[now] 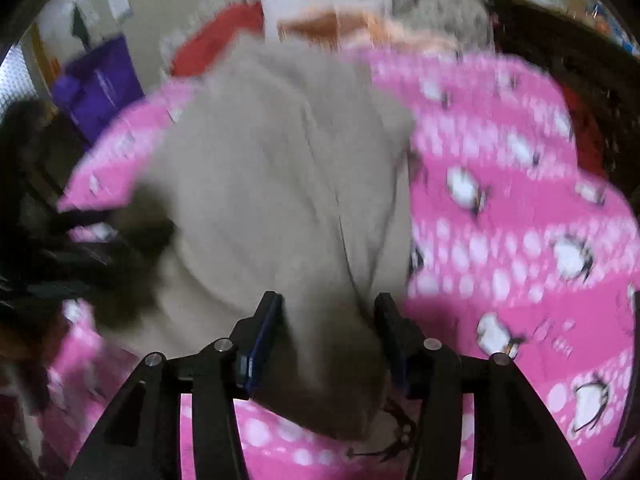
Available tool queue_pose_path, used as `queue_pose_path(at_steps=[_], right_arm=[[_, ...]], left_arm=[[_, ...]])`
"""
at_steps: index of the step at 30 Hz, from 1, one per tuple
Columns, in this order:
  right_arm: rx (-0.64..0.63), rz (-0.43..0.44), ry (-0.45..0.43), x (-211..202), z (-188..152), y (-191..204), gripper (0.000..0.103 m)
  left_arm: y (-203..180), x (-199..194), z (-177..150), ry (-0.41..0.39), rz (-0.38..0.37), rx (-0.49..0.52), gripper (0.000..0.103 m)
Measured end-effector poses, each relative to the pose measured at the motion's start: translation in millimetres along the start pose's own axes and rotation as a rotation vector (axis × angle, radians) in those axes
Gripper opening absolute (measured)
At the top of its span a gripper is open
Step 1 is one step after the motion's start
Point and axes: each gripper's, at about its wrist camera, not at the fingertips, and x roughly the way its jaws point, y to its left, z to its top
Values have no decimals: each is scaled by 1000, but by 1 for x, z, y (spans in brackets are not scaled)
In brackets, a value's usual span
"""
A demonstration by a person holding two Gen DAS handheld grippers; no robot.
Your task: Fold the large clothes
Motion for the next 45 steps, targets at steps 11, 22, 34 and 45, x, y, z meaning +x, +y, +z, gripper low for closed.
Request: queue_pose_path(at_steps=[11,22,34,45], right_arm=[[195,183,-182,-33,17,-61,84],[225,441,-50,53,66,-62,85],[180,604,-60,1,67,-17,24],[63,489,169,25,-1,85,47]], left_arm=[[49,-5,14,-7,-318,-198,89],[52,51,21,118,-497,-308,92],[51,-38,12,0,-475,-176,35],[97,-65,-105,172,-189,-193,62]])
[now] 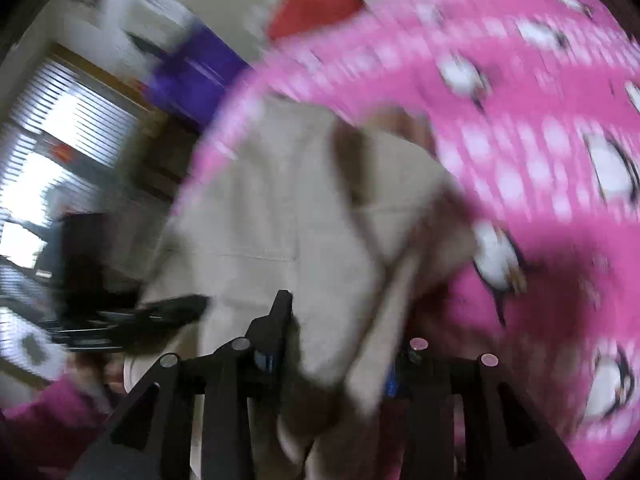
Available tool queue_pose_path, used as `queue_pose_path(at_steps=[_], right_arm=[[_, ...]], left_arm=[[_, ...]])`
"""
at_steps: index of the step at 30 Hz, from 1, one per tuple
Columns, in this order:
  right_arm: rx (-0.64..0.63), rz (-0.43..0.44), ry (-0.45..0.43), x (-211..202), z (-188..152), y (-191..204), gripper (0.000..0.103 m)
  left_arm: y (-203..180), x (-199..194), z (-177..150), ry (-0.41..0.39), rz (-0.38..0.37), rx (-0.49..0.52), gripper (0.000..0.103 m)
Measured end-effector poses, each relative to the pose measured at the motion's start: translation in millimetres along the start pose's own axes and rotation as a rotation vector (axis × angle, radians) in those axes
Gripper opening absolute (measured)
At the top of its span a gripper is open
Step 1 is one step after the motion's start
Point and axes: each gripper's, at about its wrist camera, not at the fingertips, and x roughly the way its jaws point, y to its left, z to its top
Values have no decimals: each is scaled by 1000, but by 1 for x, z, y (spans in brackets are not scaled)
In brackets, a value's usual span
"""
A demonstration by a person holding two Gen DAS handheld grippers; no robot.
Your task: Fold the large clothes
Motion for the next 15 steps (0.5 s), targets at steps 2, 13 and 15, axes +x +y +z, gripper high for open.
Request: queue_pose_path(at_steps=[2,13,15], right_arm=[[-23,-47,-24,-9,-3,8,48],[-280,-99,-144,-58,-14,107,47],[-321,-129,-98,-42,-32,106,43]], left_arm=[[2,-16,-8,-64,40,-11,63],[-20,-36,-26,-199,238,-11,73],[-19,-24,-36,-178,271,-1,73]])
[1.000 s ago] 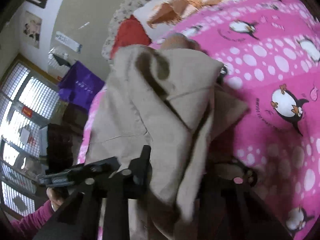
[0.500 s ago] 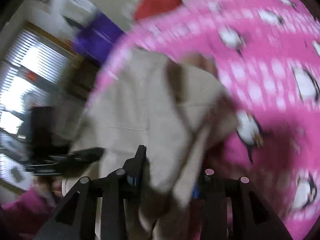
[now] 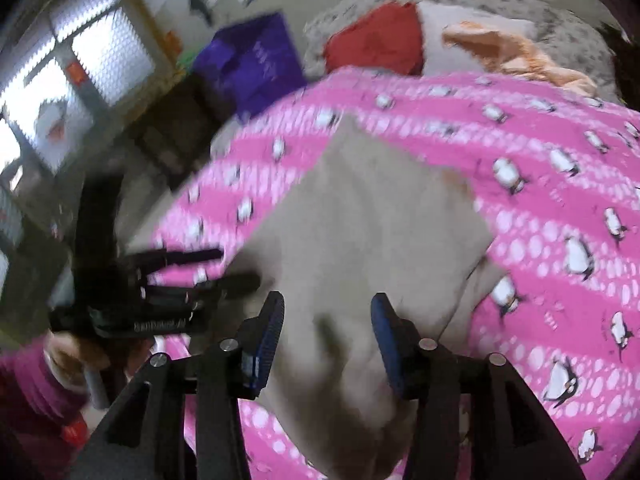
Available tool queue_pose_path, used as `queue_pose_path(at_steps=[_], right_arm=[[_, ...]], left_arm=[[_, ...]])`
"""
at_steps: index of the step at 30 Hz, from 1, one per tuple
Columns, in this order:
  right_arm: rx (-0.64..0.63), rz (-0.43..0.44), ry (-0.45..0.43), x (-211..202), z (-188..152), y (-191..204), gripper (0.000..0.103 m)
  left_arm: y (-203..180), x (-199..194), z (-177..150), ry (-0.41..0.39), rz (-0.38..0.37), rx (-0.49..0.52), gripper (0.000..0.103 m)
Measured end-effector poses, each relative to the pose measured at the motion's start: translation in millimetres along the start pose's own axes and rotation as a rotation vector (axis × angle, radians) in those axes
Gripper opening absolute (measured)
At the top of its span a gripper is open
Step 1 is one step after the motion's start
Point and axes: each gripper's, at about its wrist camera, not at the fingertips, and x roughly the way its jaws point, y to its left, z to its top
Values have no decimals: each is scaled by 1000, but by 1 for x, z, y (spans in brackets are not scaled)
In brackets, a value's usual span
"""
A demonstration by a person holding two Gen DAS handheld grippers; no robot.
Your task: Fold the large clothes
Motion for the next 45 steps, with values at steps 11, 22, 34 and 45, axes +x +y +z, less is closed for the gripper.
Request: queue_pose_path(at_steps=[11,22,34,45], right_arm=[[66,-152,71,32,-34,-15,41],[66,-298,-94,-24,-32,17,67],[118,-320,-137,-37,-33,22,82],[129,-306,-150,-36,-32,23,85]], left_arm=[[-3,-5,-11,-70,26,-44,79],[-7,-52,-11,-198,96,-40,83],[-8,-75,-14,-257,120,-24,83],[-5,-77,-13,-265,144,-39,83]])
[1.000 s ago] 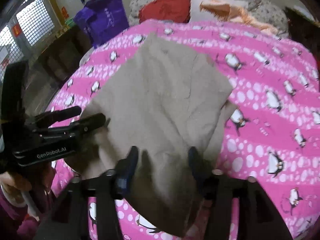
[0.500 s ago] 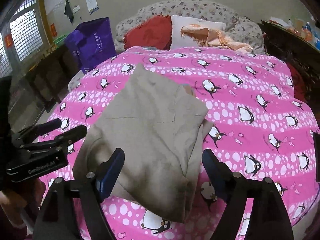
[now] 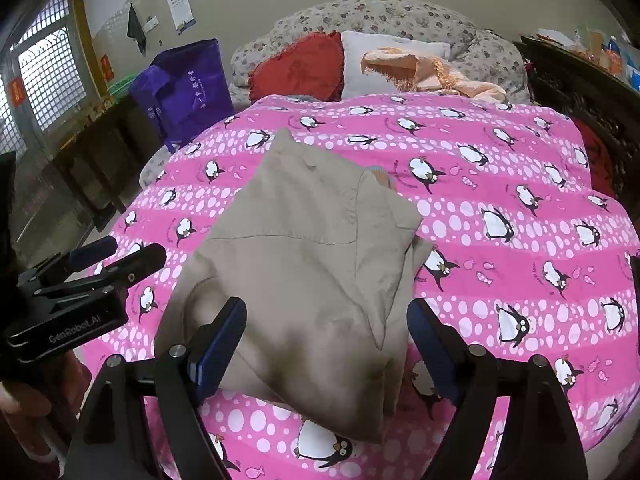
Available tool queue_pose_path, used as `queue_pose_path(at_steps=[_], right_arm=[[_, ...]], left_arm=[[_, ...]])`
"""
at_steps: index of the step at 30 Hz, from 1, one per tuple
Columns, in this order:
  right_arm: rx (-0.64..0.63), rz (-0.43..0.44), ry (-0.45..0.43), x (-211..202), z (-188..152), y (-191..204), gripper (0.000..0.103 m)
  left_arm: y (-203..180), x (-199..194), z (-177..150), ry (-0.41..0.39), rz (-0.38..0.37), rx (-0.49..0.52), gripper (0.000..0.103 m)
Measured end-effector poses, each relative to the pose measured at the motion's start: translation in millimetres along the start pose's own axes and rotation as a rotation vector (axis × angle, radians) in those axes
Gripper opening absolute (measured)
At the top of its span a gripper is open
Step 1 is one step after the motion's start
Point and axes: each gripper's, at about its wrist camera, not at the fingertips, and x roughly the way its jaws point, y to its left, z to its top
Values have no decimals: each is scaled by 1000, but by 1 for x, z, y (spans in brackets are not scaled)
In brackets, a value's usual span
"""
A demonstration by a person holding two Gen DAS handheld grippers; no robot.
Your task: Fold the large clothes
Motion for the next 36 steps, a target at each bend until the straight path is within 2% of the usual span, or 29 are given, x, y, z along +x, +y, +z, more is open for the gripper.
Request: queue_pose_path(at_steps=[36], right_arm=[[23,-1,64,22,0,-1,85]], left_arm=[[2,21,-3,48,-2,-4,83]])
